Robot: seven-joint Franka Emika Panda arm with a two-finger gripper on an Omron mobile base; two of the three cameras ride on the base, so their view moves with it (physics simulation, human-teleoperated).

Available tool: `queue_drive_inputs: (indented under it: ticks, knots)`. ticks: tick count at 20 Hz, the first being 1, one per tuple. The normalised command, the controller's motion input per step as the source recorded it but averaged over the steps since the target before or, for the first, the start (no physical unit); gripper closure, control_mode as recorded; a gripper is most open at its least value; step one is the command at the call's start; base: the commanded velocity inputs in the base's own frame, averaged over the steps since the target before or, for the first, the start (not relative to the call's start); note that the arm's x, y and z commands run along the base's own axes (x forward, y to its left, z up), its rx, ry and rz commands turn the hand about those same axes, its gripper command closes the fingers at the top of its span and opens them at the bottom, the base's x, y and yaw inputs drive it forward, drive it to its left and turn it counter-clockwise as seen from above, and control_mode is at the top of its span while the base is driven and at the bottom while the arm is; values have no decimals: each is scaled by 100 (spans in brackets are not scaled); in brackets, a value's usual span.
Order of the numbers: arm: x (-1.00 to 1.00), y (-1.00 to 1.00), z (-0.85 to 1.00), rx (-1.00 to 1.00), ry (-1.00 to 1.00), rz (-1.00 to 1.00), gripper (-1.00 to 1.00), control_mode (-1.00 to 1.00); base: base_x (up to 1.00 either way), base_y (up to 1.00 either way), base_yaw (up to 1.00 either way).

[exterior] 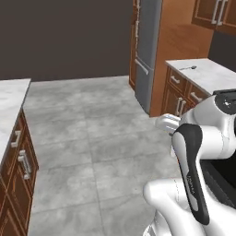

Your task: Take the fork and place it on the left side of the plate. Then take the spoon and place it on the right side of the plate. Make sure they're directly next to the plate.

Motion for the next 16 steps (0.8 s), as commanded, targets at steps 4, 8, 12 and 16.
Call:
queue_drive_inputs:
  ticks: [4,8,12,16]
  knots:
    - [0,0,0,0,0,0,100,100,-65,70,3]
    - [0,0,0,0,0,0,100,100,-59,84,0]
    - [0,0,0,0,0,0,100,100,-63,82,0]
    - [0,0,0,0,0,0,100,100,-75,73,0]
